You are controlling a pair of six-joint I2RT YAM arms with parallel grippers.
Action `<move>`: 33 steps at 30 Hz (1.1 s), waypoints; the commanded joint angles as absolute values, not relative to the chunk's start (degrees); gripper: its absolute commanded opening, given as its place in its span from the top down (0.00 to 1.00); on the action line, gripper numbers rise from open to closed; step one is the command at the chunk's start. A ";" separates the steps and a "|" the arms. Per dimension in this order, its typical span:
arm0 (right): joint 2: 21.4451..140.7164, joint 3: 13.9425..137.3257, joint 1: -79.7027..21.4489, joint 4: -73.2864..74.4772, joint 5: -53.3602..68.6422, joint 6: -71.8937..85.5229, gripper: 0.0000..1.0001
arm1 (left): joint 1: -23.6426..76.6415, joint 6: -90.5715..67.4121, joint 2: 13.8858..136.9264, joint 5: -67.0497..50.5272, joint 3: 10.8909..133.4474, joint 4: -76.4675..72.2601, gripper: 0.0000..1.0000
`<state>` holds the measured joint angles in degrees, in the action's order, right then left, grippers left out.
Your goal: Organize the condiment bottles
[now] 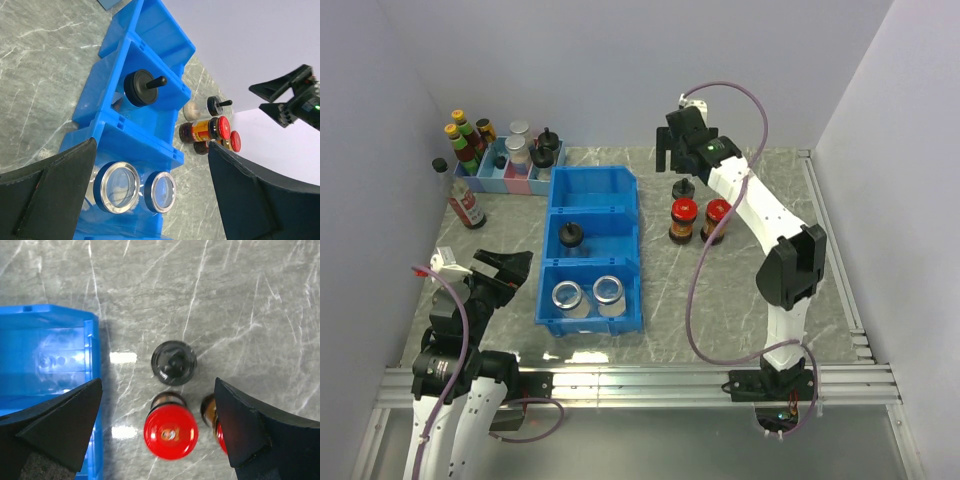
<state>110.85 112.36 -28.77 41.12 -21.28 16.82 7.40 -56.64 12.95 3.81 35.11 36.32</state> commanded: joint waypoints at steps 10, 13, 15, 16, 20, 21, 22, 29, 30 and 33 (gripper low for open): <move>118.12 116.98 -23.64 46.23 -9.50 11.78 0.01 | 7.56 -56.16 13.45 3.08 37.71 34.98 0.01; 119.70 117.24 -23.64 46.40 -8.09 11.25 0.01 | 7.56 -56.25 13.53 2.99 37.53 34.54 0.01; 121.28 117.77 -23.55 47.02 -8.52 11.34 0.01 | 7.56 -56.25 13.71 2.90 37.62 34.45 0.01; 121.64 117.60 -23.55 47.02 -8.44 11.25 0.01 | 7.47 -56.16 13.88 2.99 37.62 34.54 0.01; 123.66 117.25 -23.29 46.67 -10.10 11.43 0.01 | 7.56 -55.81 13.89 2.99 37.79 34.63 0.01; 123.92 117.07 -23.12 46.41 -10.37 11.60 0.01 | 7.56 -55.72 13.97 2.99 37.79 34.63 0.01; 124.19 117.07 -22.94 46.23 -10.37 11.78 0.01 | 7.56 -55.64 13.89 2.99 37.71 34.63 0.01; 127.52 119.09 -22.15 46.23 -8.79 11.51 0.04 | 7.47 -55.72 13.97 2.73 37.35 34.37 0.01; 127.79 119.53 -22.06 46.14 -8.27 11.43 0.09 | 7.56 -55.72 14.15 2.72 37.27 34.28 0.01; 128.67 120.49 -22.06 46.32 -7.12 11.16 0.20 | 7.56 -55.72 14.32 2.72 37.18 34.19 0.01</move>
